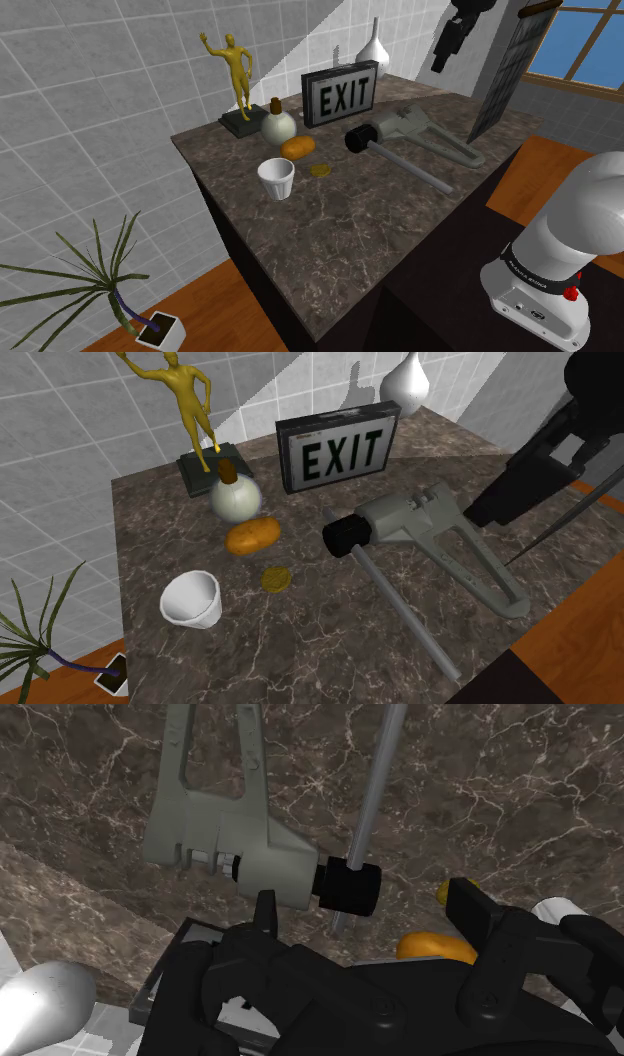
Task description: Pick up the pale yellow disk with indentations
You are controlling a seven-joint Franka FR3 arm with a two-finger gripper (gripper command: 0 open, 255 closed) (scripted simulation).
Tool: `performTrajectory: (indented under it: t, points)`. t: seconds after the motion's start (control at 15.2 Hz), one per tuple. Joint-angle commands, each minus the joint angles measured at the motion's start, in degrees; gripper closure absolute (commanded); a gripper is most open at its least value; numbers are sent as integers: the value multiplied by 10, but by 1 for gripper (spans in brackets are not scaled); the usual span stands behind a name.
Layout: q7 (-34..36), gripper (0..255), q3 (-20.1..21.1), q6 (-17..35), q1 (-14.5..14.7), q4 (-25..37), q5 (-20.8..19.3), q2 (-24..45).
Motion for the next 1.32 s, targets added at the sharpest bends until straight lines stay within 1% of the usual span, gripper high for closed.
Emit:
performTrajectory:
  t: [0.0,0.33,0.66,1.25]
  points:
    - [0,0,0,0,0,0,0,0]
    - [36,0,28,53,7,-12,18,71]
    - [71,0,56,105,13,-9,31,153]
    - [134,0,103,184,22,33,35,323]
